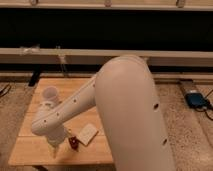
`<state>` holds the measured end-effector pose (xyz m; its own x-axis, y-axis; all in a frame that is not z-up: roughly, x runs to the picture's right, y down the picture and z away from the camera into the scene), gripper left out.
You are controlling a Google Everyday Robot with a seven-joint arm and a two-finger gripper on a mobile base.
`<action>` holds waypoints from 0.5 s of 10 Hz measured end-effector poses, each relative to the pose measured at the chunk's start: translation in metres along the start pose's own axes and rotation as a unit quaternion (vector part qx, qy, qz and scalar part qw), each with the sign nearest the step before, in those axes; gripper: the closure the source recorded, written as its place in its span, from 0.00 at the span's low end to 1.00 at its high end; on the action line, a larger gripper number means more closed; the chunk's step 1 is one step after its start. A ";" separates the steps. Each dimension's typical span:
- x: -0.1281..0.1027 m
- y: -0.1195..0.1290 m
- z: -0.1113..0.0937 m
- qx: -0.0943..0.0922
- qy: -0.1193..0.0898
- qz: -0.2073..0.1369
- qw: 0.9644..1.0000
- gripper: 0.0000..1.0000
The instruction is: Place the pepper on the white sponge
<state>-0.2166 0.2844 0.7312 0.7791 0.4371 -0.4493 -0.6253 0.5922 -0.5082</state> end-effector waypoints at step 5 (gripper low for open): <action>-0.018 -0.025 0.008 0.002 0.007 0.007 1.000 0.20</action>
<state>-0.2141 0.2672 0.7581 0.7690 0.4367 -0.4668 -0.6367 0.5881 -0.4988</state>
